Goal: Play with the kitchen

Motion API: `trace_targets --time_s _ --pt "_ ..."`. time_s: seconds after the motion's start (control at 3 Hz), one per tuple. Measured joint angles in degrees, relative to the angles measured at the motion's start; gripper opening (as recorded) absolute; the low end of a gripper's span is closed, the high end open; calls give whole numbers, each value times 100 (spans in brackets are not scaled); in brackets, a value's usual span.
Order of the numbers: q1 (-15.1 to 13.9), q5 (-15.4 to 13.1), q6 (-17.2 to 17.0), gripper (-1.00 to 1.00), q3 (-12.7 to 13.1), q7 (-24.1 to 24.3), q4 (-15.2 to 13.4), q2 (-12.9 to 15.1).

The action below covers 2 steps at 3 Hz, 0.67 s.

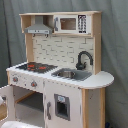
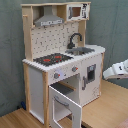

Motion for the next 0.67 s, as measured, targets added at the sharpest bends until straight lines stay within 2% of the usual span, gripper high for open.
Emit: trace_targets --time_s 0.33,0.67 --pt "-191 -685 23 100 113 54 240 -3" --pt "-396 -1176 18 100 269 95 523 -4"
